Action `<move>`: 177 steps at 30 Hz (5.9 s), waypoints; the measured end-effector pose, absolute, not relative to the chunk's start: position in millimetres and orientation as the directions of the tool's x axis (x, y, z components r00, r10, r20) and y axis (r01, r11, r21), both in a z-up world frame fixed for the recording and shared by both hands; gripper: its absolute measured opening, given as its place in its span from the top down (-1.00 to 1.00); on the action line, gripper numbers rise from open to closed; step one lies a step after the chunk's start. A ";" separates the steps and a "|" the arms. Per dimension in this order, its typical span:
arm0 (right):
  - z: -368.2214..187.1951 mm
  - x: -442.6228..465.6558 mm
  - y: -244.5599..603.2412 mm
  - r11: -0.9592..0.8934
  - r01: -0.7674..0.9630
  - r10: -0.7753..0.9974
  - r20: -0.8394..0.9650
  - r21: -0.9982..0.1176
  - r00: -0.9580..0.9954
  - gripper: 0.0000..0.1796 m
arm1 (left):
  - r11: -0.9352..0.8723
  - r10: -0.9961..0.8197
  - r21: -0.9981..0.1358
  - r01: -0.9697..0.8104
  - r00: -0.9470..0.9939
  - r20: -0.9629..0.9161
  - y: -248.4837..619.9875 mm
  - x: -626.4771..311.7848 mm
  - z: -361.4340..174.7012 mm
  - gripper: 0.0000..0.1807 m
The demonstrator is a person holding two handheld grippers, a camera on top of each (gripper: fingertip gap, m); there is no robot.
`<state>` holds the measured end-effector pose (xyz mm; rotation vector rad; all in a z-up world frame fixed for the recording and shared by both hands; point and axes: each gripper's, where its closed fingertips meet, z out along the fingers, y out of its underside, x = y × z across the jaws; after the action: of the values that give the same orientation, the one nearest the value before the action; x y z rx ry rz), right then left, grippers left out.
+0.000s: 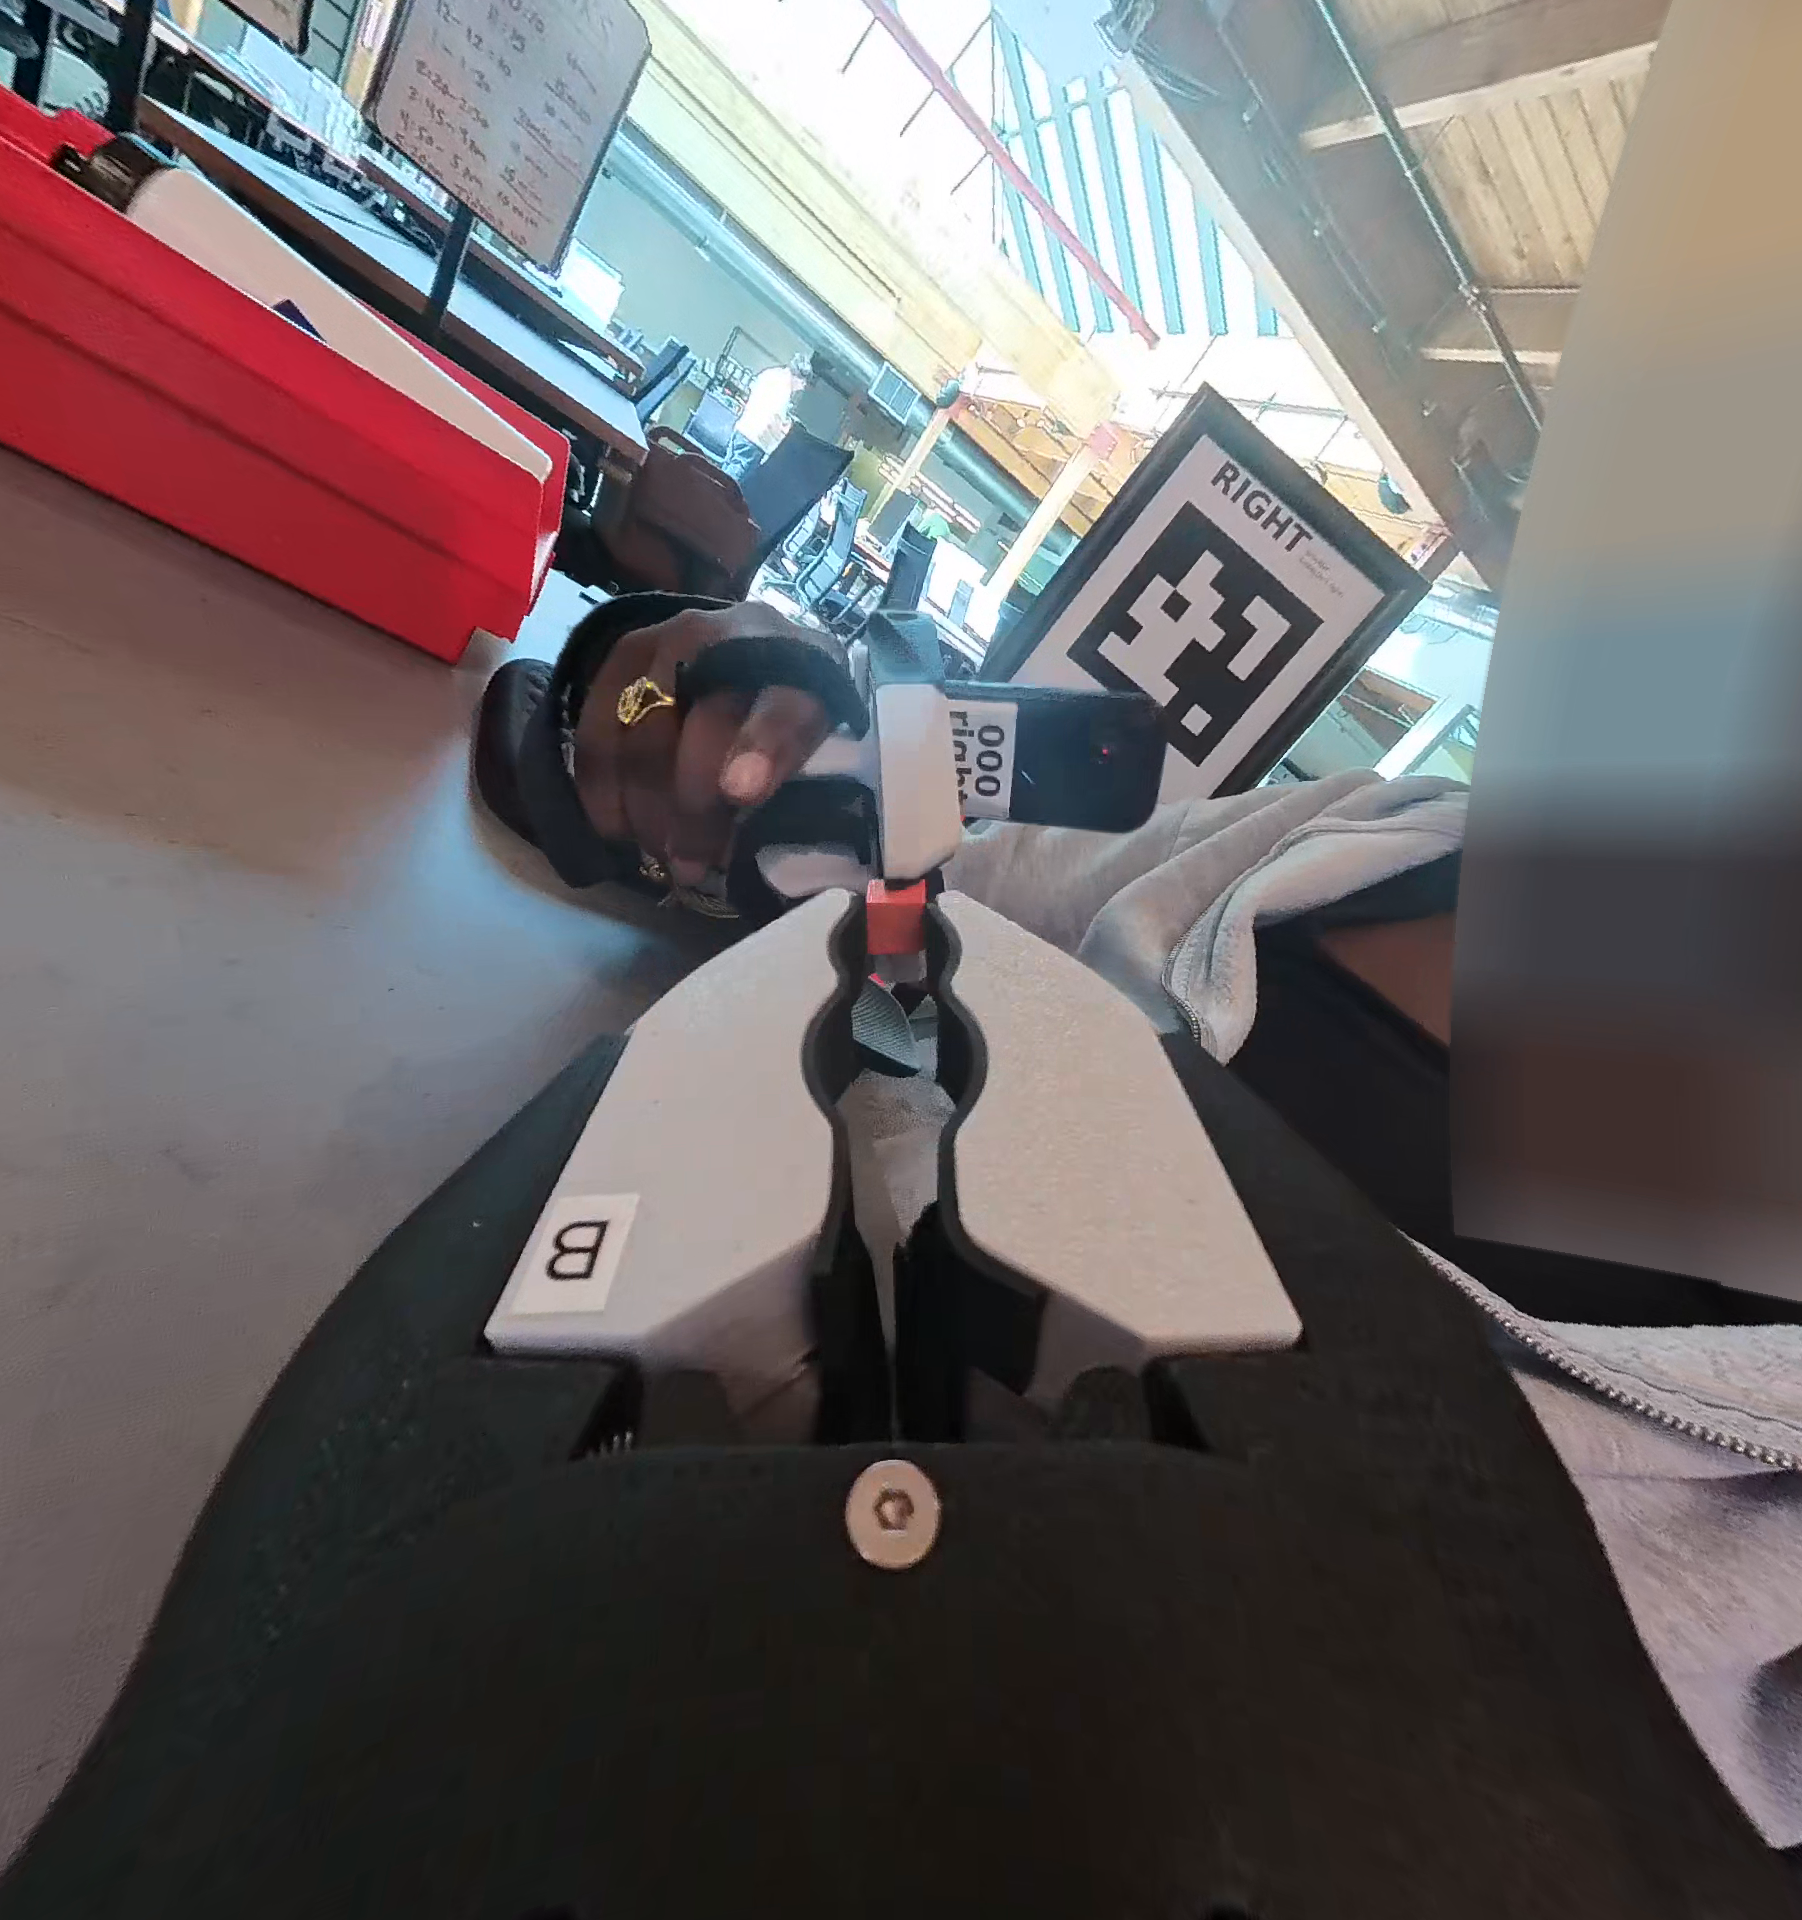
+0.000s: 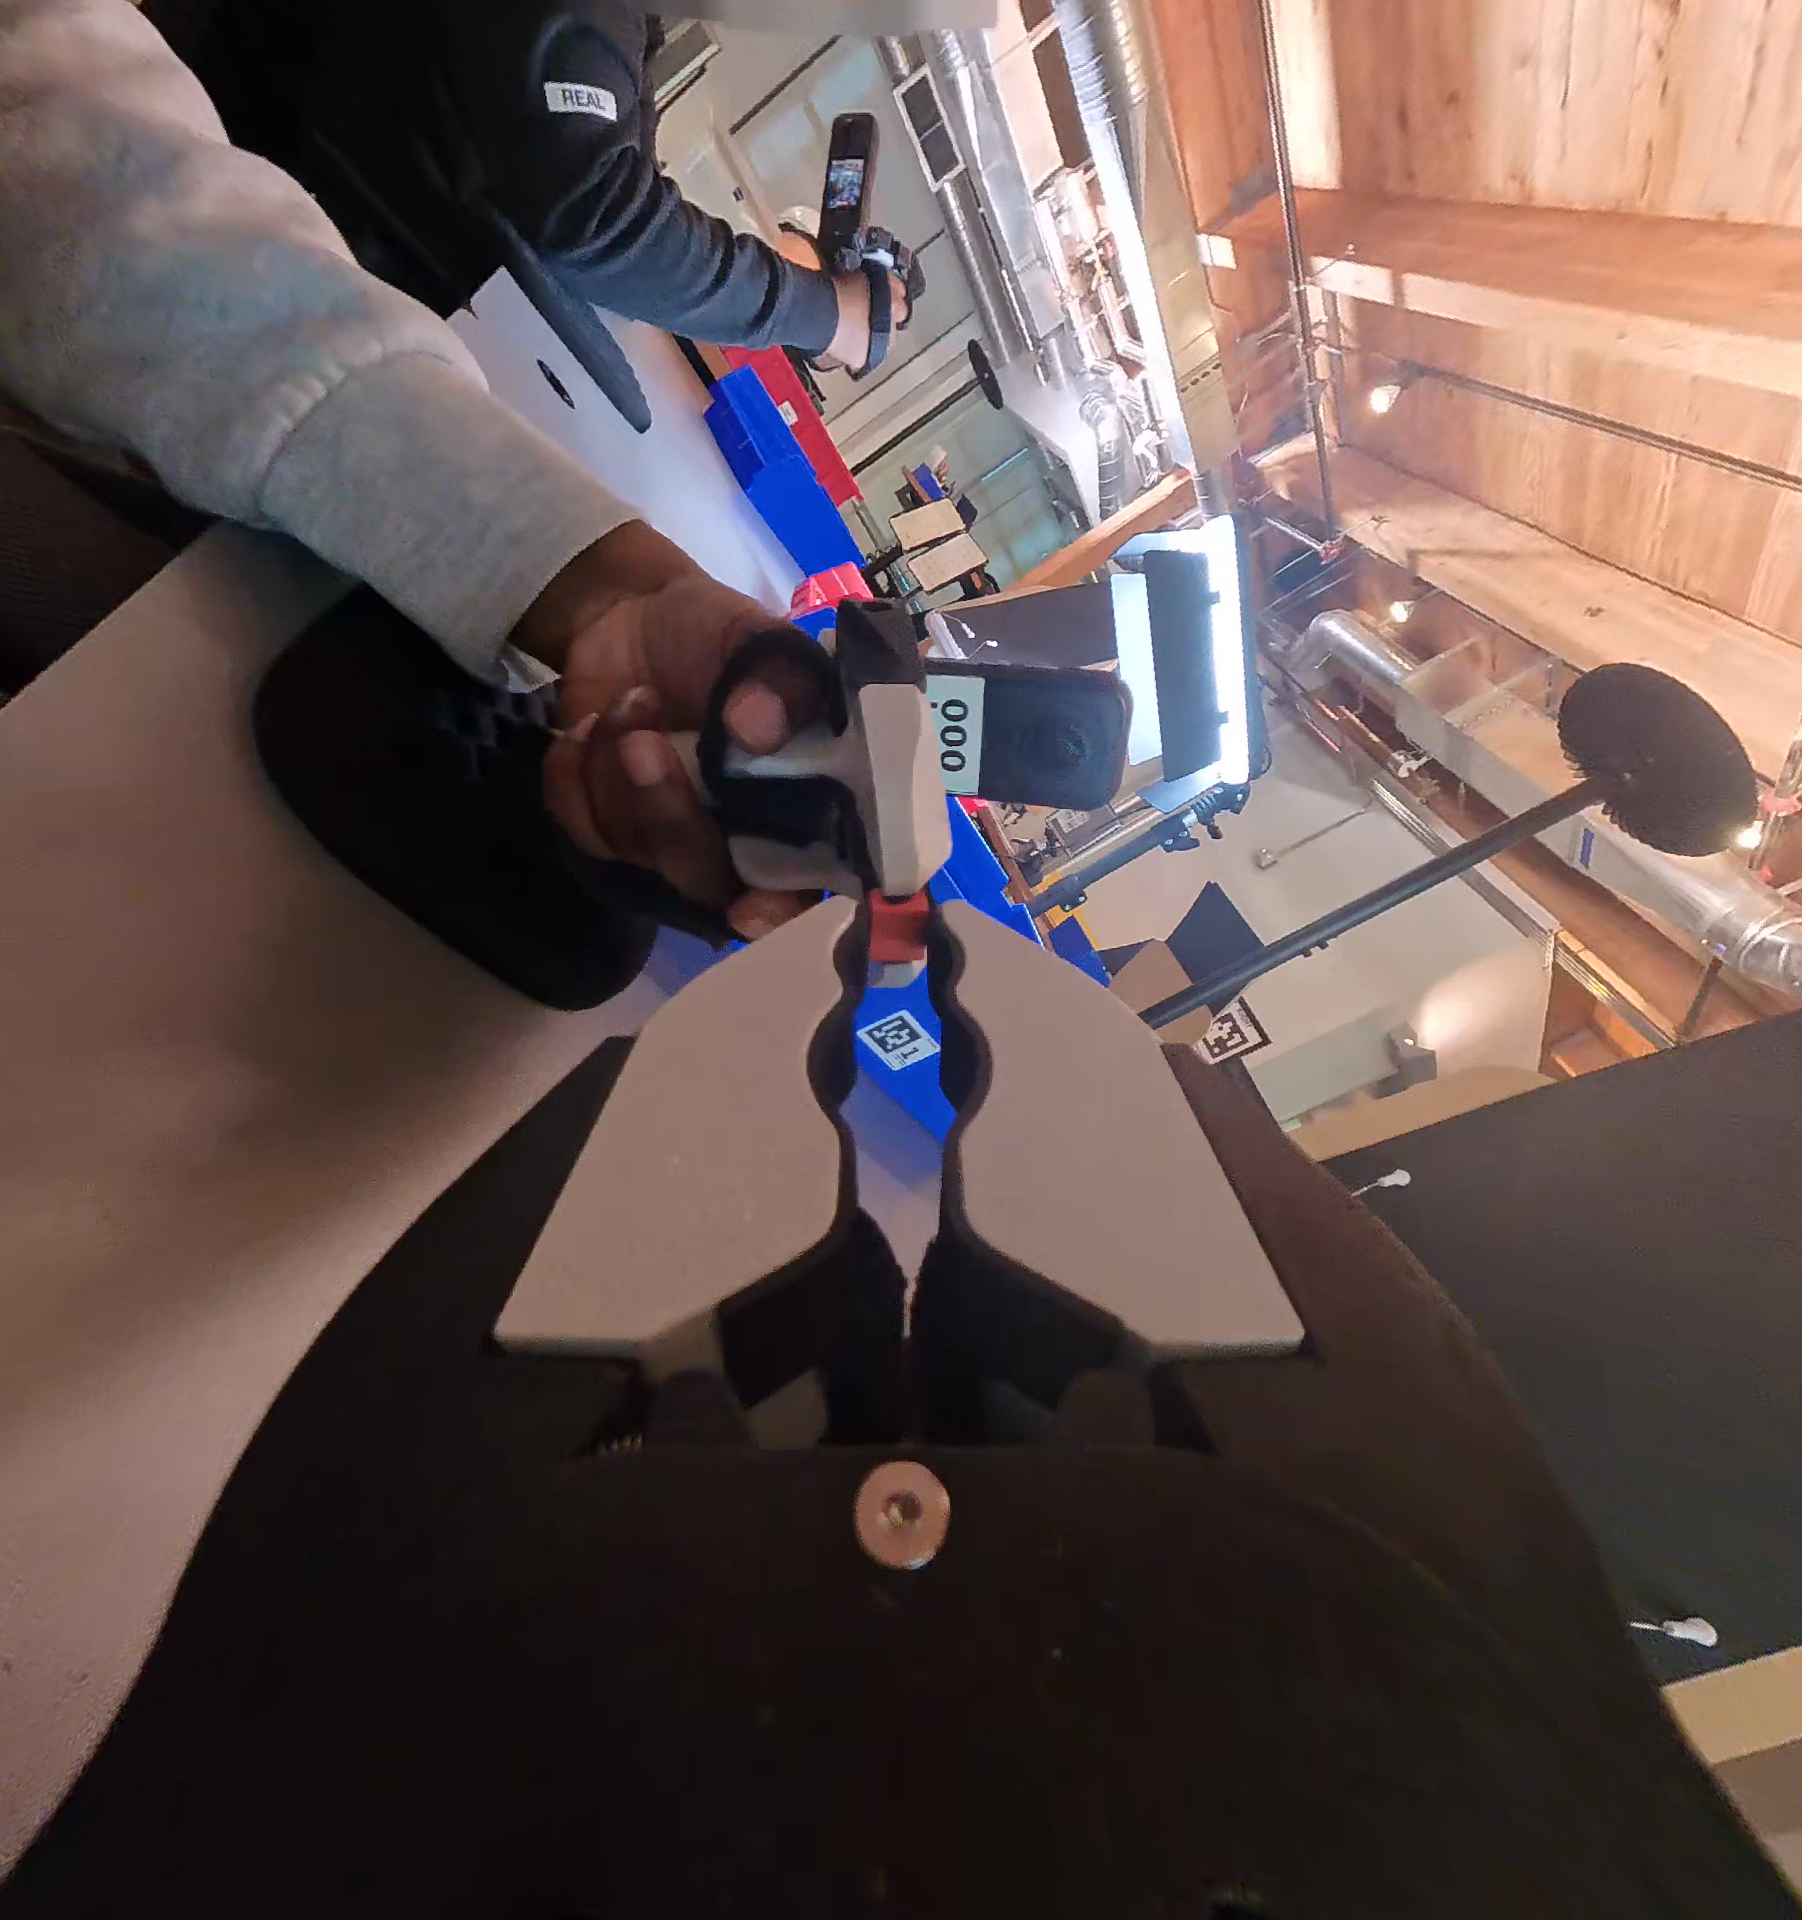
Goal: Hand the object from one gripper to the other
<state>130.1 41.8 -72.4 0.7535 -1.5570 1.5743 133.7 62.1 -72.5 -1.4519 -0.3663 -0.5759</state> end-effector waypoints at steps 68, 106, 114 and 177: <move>-70.6 111.8 46.0 0.174 0.665 -0.343 -0.678 -0.726 -0.650 0.89 | -0.282 0.292 -0.736 -0.615 0.676 -0.677 66.4 111.4 -78.6 0.66; -68.6 108.8 43.5 0.039 -0.256 -0.014 0.255 -0.966 -0.967 0.89 | 0.002 0.230 -0.986 -0.169 0.959 -0.164 57.1 114.9 -64.4 0.68; -83.2 114.1 44.7 0.227 0.586 -0.289 -0.628 -0.778 -0.722 0.89 | -0.283 0.253 -0.827 -0.485 0.795 -0.552 67.0 110.5 -89.2 0.77; -66.1 103.5 52.0 0.046 0.251 -0.212 -0.255 -0.967 -0.943 0.66 | -0.052 0.264 -0.982 -0.184 0.946 -0.191 53.6 111.4 -66.5 0.89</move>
<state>103.5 52.0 -66.1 -0.0497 -2.4821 2.4366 111.4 53.6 -66.5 -1.5817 -0.0635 0.3639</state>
